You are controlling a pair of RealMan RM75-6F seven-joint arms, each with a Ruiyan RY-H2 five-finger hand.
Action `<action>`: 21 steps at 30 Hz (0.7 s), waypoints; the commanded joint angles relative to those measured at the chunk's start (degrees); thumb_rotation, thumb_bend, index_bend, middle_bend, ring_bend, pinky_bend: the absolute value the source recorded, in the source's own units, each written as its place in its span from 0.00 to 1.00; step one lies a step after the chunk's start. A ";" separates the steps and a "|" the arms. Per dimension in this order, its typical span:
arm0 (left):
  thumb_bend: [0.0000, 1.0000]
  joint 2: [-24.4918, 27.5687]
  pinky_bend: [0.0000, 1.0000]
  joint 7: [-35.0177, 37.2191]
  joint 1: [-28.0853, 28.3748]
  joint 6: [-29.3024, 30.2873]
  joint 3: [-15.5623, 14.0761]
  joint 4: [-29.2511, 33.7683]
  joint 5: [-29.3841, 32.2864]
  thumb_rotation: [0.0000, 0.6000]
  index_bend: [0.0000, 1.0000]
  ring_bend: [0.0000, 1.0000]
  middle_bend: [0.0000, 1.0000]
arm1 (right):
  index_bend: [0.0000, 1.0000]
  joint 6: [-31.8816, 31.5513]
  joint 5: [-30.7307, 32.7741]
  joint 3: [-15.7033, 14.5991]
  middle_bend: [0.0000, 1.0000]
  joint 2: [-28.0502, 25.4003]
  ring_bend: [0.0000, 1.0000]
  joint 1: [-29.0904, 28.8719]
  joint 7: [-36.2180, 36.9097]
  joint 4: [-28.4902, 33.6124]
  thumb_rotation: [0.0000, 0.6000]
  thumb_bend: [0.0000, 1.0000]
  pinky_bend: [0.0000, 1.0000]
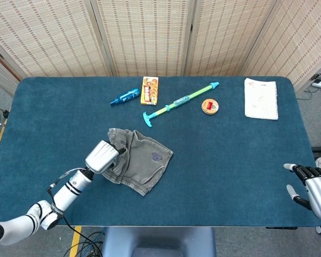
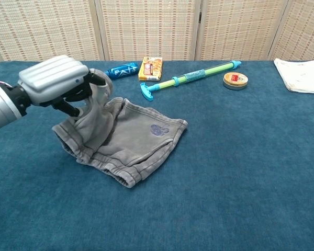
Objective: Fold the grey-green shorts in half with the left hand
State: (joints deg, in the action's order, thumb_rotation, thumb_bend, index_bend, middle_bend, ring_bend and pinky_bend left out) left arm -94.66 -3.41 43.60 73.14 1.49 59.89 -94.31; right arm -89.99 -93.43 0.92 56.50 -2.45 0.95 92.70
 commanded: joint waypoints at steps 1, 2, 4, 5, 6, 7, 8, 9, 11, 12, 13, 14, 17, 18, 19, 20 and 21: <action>0.55 1.92 0.83 -7.00 1.58 -0.71 1.65 7.74 -0.60 1.00 0.60 0.86 0.96 | 0.27 -0.11 0.06 0.00 0.40 -0.15 0.43 0.14 -0.10 0.15 1.00 0.34 0.40; 0.55 1.81 0.83 -8.01 1.85 -0.94 1.82 8.56 -0.77 1.00 0.60 0.86 0.96 | 0.27 -0.19 0.04 -0.01 0.40 -0.19 0.43 0.21 -0.12 0.19 1.00 0.34 0.40; 0.55 1.33 0.83 -10.05 2.53 -1.58 2.15 9.90 -1.21 1.00 0.60 0.86 0.96 | 0.27 -0.38 -0.04 -0.04 0.40 -0.27 0.43 0.34 -0.18 0.28 1.00 0.34 0.40; 0.55 1.03 0.83 -11.02 2.88 -1.91 2.24 10.10 -1.47 1.00 0.60 0.86 0.96 | 0.27 -0.44 -0.03 -0.06 0.40 -0.32 0.43 0.43 -0.21 0.31 1.00 0.34 0.40; 0.55 0.58 0.83 -12.42 3.35 -2.33 2.33 10.04 -1.87 1.00 0.59 0.86 0.96 | 0.27 -0.50 0.02 -0.08 0.40 -0.38 0.43 0.52 -0.24 0.37 1.00 0.34 0.40; 0.55 0.16 0.83 -13.20 3.65 -2.61 2.38 9.97 -2.13 1.00 0.59 0.86 0.96 | 0.27 -0.56 0.06 -0.08 0.40 -0.43 0.43 0.60 -0.26 0.39 1.00 0.34 0.40; 0.55 -0.31 0.83 -13.72 3.90 -2.95 2.39 9.89 -2.27 1.00 0.59 0.85 0.96 | 0.27 -0.63 0.08 -0.09 0.40 -0.48 0.43 0.68 -0.28 0.41 1.00 0.34 0.40; 0.55 -0.93 0.83 -14.32 4.18 -3.42 2.38 9.69 -2.36 1.00 0.59 0.85 0.96 | 0.27 -0.75 0.10 -0.11 0.40 -0.54 0.43 0.80 -0.31 0.44 1.00 0.34 0.40; 0.55 -2.06 0.83 -15.56 4.57 -4.04 2.18 8.95 -2.74 1.00 0.59 0.85 0.96 | 0.27 -0.90 0.18 -0.14 0.40 -0.65 0.43 1.00 -0.34 0.51 1.00 0.34 0.40; 0.55 -2.53 0.83 -16.10 4.70 -4.32 1.98 8.58 -2.95 1.00 0.59 0.85 0.96 | 0.27 -0.94 0.22 -0.15 0.40 -0.70 0.43 1.07 -0.36 0.53 1.00 0.34 0.40; 0.55 -3.00 0.83 -16.55 4.80 -4.56 1.75 8.24 -3.18 1.00 0.59 0.85 0.96 | 0.27 -0.96 0.27 -0.16 0.40 -0.74 0.43 1.14 -0.39 0.55 1.00 0.34 0.40; 0.55 -3.61 0.83 -17.07 4.87 -4.84 1.49 7.84 -3.38 1.00 0.59 0.85 0.96 | 0.27 -1.00 0.33 -0.16 0.40 -0.80 0.43 1.23 -0.41 0.59 1.00 0.34 0.40; 0.55 -4.76 0.83 -18.17 4.94 -5.47 1.05 7.32 -3.59 1.00 0.59 0.85 0.95 | 0.27 -1.08 0.42 -0.16 0.40 -0.92 0.44 1.39 -0.46 0.66 1.00 0.34 0.40; 0.55 -5.29 0.83 -18.56 4.95 -5.63 1.00 7.10 -3.59 1.00 0.58 0.85 0.95 | 0.27 -1.11 0.43 -0.17 0.40 -0.95 0.44 1.44 -0.46 0.69 1.00 0.34 0.40; 0.55 -5.69 0.83 -18.89 4.97 -5.76 1.02 6.89 -3.55 1.00 0.58 0.85 0.95 | 0.27 -1.11 0.45 -0.16 0.40 -0.98 0.44 1.47 -0.48 0.72 1.00 0.34 0.40; 0.55 -6.06 0.83 -19.22 5.01 -5.96 1.05 6.71 -3.47 1.00 0.58 0.85 0.95 | 0.27 -1.10 0.47 -0.15 0.40 -0.98 0.44 1.49 -0.49 0.74 1.00 0.34 0.40; 0.55 -6.50 0.83 -19.55 5.06 -6.24 1.10 6.59 -3.33 1.00 0.58 0.85 0.95 | 0.27 -1.10 0.49 -0.15 0.40 -1.00 0.44 1.53 -0.51 0.76 1.00 0.34 0.40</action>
State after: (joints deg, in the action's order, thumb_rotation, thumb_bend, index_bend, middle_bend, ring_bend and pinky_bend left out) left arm -100.90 -22.75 48.59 67.13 2.59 66.66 -97.73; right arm -91.10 -92.95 0.77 55.49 -0.91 0.44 93.45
